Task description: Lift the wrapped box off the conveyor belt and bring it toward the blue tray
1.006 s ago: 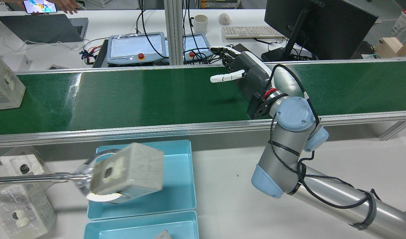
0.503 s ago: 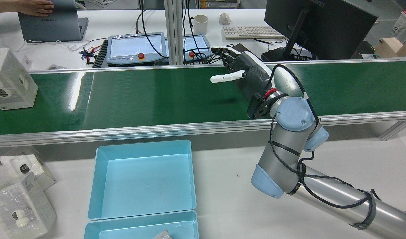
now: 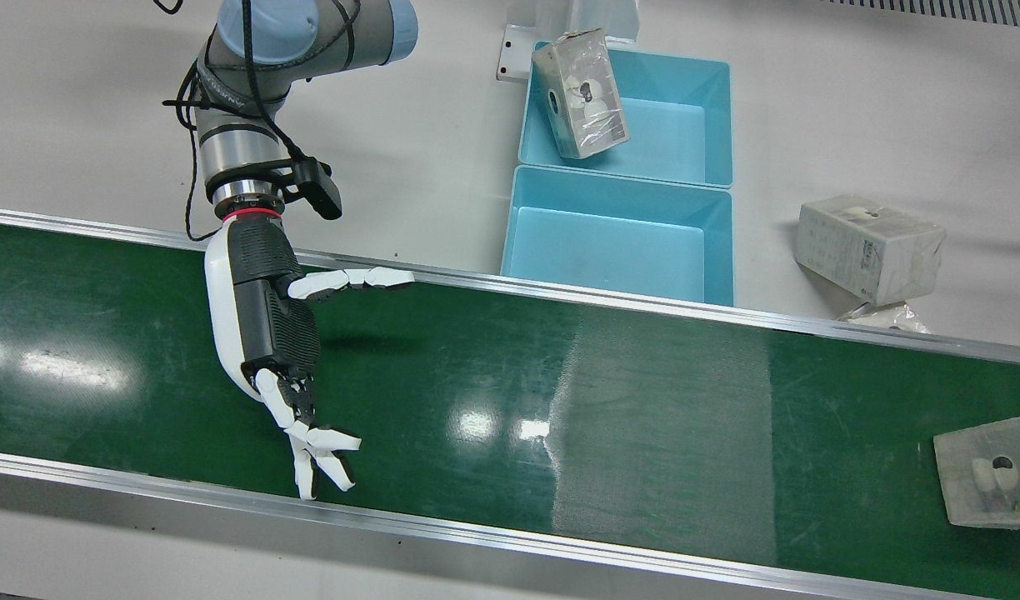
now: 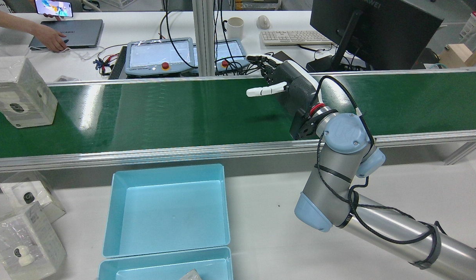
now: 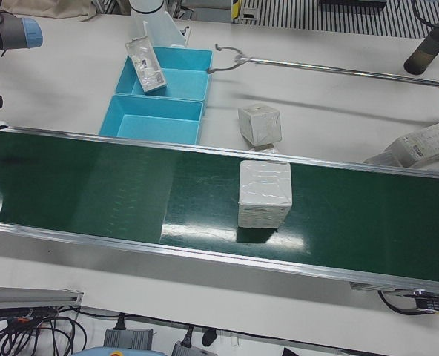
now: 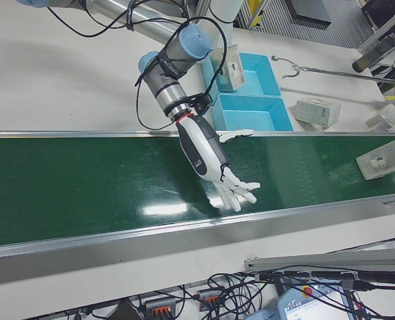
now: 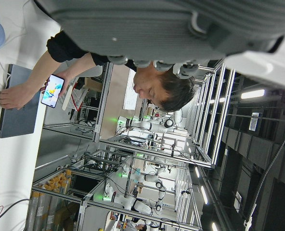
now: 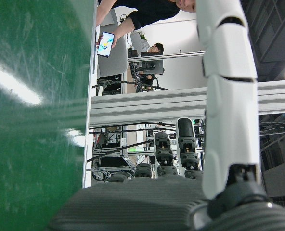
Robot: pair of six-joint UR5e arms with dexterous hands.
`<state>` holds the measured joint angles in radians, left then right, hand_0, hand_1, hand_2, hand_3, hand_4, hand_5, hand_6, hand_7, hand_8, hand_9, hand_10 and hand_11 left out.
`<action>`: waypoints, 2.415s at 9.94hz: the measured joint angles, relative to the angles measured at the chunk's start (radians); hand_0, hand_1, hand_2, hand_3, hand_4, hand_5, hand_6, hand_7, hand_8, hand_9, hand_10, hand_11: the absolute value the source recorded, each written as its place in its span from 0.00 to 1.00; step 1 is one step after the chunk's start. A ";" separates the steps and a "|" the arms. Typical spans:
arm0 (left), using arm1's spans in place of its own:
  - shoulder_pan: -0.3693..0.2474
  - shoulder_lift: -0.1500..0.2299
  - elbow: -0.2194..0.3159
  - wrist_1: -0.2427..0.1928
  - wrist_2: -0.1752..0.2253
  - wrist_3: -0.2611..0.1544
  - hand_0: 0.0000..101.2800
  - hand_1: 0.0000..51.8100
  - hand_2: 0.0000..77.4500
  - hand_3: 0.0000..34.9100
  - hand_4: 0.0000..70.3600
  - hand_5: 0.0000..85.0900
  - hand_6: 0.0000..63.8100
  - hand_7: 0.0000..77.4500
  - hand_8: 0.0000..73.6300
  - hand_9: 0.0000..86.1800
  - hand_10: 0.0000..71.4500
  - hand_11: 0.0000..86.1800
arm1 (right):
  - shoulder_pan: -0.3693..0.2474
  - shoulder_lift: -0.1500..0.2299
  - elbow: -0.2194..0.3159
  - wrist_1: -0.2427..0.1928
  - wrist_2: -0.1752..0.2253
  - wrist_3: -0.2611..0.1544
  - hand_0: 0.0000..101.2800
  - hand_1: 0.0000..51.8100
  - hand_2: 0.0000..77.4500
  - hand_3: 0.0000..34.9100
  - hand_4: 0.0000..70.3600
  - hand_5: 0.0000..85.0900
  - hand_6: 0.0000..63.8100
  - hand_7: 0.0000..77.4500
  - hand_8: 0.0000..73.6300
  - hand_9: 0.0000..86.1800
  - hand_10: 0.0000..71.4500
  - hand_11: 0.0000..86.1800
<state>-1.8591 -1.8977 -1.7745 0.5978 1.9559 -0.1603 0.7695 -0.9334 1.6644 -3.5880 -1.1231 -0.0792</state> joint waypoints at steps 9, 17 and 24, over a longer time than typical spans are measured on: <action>0.000 0.000 0.000 0.000 0.000 0.000 0.00 0.00 0.01 0.00 0.00 0.01 0.01 0.01 0.01 0.01 0.01 0.01 | 0.001 0.018 -0.015 0.049 -0.009 -0.062 0.49 0.29 0.15 0.00 0.18 0.30 0.11 0.10 0.02 0.06 0.00 0.01; 0.000 0.000 0.000 0.000 0.000 0.000 0.00 0.00 0.01 0.00 0.00 0.01 0.01 0.00 0.01 0.01 0.01 0.01 | 0.005 0.012 -0.061 0.129 -0.015 -0.063 0.48 0.31 0.15 0.00 0.19 0.32 0.11 0.11 0.02 0.06 0.00 0.01; 0.000 0.000 0.000 0.000 0.000 0.000 0.00 0.00 0.01 0.00 0.00 0.01 0.01 0.00 0.01 0.00 0.01 0.01 | 0.024 0.001 -0.053 0.129 -0.015 -0.061 0.48 0.31 0.15 0.00 0.18 0.31 0.10 0.08 0.02 0.04 0.00 0.01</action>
<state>-1.8592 -1.8977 -1.7745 0.5978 1.9559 -0.1603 0.7934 -0.9321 1.6113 -3.4591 -1.1382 -0.1398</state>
